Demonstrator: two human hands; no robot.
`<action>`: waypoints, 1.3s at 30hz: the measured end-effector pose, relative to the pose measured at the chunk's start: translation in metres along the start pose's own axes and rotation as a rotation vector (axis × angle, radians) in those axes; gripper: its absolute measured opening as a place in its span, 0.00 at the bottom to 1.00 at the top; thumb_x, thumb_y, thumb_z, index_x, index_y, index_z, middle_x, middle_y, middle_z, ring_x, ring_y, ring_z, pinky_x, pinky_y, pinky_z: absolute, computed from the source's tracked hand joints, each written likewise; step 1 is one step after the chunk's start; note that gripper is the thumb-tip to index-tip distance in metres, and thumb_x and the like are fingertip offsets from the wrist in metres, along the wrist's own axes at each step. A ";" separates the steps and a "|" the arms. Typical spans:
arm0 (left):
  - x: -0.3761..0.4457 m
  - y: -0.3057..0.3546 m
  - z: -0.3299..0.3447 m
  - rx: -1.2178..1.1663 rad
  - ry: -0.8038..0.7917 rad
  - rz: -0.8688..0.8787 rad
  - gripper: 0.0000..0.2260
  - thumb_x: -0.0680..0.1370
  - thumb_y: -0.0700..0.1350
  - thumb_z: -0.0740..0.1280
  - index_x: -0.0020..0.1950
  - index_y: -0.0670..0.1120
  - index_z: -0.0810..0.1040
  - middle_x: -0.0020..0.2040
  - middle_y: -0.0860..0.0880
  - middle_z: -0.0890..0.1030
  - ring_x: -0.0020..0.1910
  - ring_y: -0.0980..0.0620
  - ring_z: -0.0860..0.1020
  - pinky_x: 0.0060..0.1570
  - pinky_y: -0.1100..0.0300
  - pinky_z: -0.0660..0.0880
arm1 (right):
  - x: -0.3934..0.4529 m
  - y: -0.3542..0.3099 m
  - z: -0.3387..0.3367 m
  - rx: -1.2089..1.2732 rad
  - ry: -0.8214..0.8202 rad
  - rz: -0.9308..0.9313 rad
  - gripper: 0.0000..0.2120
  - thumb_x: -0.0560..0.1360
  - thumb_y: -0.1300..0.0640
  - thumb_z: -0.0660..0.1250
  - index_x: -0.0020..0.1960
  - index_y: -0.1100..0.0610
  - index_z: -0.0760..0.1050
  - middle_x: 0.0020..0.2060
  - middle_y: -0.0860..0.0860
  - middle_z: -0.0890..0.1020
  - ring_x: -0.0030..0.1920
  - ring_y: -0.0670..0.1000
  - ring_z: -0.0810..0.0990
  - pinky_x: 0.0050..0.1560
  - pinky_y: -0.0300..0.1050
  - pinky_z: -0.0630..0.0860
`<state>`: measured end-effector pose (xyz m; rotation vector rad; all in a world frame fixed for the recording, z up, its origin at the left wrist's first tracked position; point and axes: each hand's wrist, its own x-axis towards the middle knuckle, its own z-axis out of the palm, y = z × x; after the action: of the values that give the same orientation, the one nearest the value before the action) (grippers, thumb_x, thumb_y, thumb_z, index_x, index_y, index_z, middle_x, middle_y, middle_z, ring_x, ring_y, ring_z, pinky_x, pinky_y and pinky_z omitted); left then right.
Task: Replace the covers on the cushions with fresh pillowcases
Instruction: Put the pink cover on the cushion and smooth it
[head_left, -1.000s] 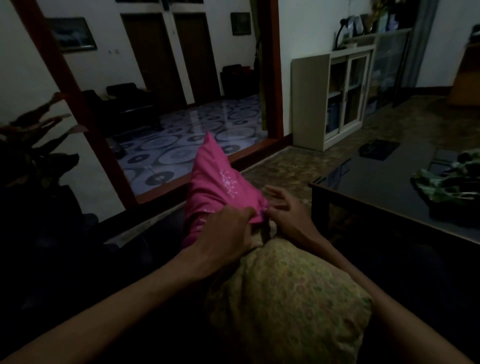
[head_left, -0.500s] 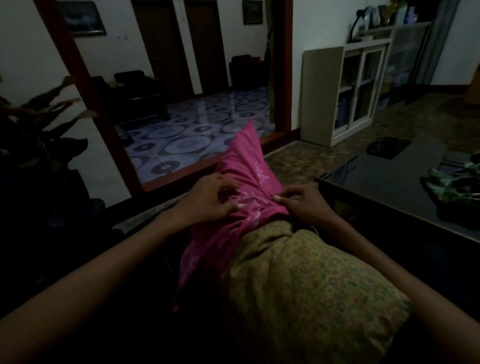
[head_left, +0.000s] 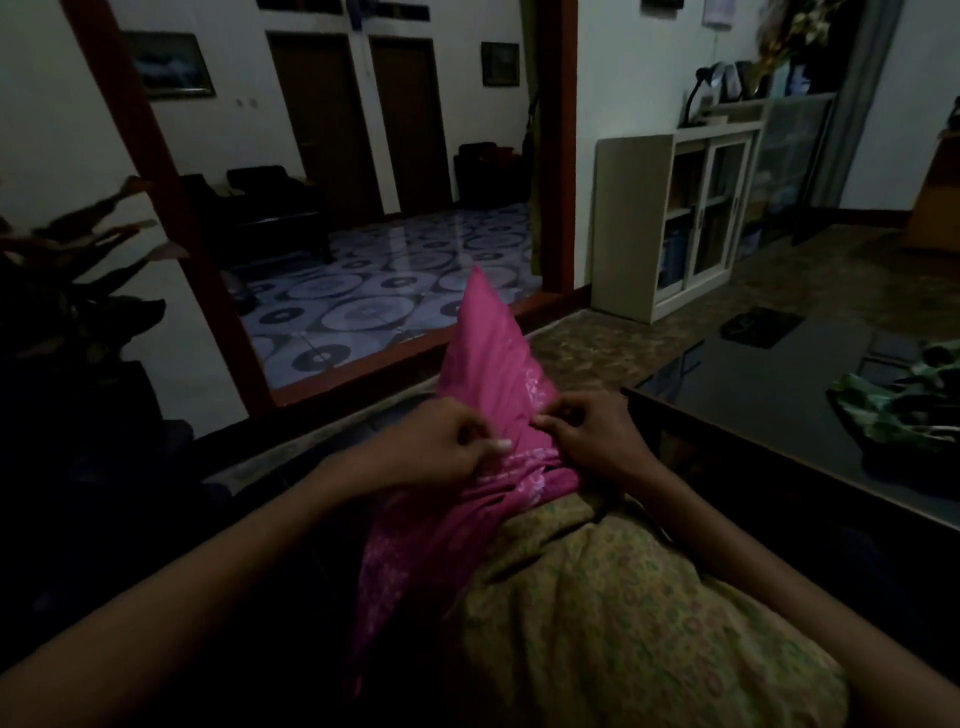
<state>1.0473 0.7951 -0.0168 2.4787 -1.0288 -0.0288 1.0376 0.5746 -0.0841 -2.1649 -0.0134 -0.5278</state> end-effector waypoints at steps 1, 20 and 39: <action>0.003 -0.008 -0.006 -0.044 0.056 -0.021 0.07 0.79 0.50 0.71 0.45 0.48 0.83 0.36 0.54 0.84 0.34 0.62 0.80 0.40 0.61 0.77 | 0.000 0.001 0.001 -0.033 -0.008 0.005 0.03 0.73 0.55 0.77 0.44 0.53 0.86 0.33 0.45 0.83 0.31 0.39 0.78 0.36 0.33 0.71; 0.008 -0.037 0.043 -0.050 0.359 -0.026 0.07 0.73 0.44 0.76 0.50 0.48 0.86 0.47 0.55 0.85 0.47 0.61 0.81 0.52 0.72 0.74 | -0.014 0.019 -0.017 -0.099 0.107 0.088 0.03 0.76 0.53 0.74 0.45 0.53 0.84 0.33 0.44 0.81 0.35 0.36 0.77 0.33 0.25 0.69; 0.007 -0.016 0.066 -0.143 0.217 0.187 0.06 0.75 0.45 0.74 0.39 0.45 0.84 0.36 0.59 0.82 0.33 0.67 0.78 0.38 0.75 0.69 | -0.049 0.036 -0.046 0.161 0.144 0.013 0.14 0.75 0.43 0.74 0.37 0.52 0.83 0.32 0.50 0.84 0.32 0.44 0.80 0.36 0.48 0.76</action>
<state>1.0508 0.7740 -0.0813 2.1933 -1.1169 0.2131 0.9834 0.5263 -0.1062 -1.9651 0.0354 -0.6515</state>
